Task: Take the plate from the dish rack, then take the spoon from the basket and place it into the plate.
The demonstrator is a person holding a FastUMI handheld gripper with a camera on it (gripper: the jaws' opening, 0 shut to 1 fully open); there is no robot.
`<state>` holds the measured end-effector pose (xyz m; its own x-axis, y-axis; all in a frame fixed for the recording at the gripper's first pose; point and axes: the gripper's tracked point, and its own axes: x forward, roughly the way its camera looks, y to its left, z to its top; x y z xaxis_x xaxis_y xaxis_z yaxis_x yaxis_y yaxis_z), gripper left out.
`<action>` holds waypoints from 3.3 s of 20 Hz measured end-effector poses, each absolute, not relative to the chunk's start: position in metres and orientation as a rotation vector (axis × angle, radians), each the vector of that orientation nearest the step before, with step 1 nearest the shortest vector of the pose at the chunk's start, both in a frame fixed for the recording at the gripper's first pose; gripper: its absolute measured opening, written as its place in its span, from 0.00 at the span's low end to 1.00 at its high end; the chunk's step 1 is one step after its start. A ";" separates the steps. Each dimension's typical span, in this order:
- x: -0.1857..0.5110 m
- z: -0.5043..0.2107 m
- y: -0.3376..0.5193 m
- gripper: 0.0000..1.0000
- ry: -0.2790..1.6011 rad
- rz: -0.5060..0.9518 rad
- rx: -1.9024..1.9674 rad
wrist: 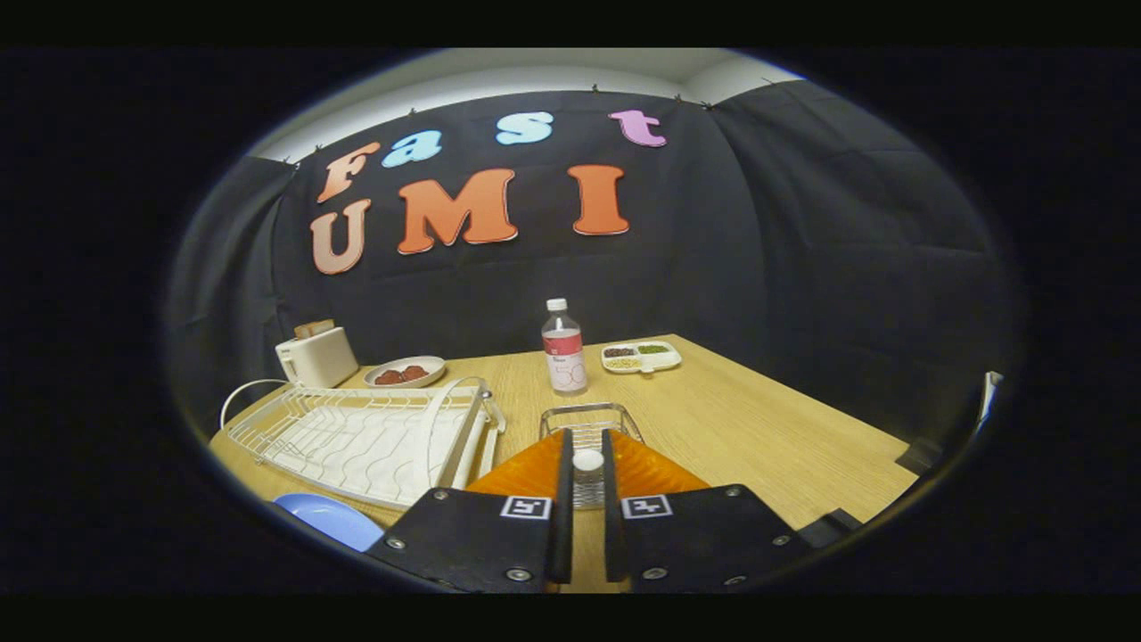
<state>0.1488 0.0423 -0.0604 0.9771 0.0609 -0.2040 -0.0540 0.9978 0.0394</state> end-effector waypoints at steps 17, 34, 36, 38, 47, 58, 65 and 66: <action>0.074 0.025 0.044 0.06 0.086 0.076 -0.022; -0.067 0.010 0.207 0.06 0.051 0.465 0.042; -0.070 -0.009 0.226 0.06 0.070 0.517 0.036; -0.070 -0.030 0.240 0.06 0.081 0.553 0.014; -0.064 -0.086 0.253 0.06 0.146 0.601 0.023; -0.056 -0.134 0.243 0.21 0.278 0.578 0.019; -0.044 -0.115 0.213 0.69 0.260 0.529 -0.003; -0.041 -0.112 0.206 0.81 0.257 0.515 -0.003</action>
<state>-0.0408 0.2057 -0.1125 0.8389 0.4868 -0.2434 -0.4875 0.8709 0.0619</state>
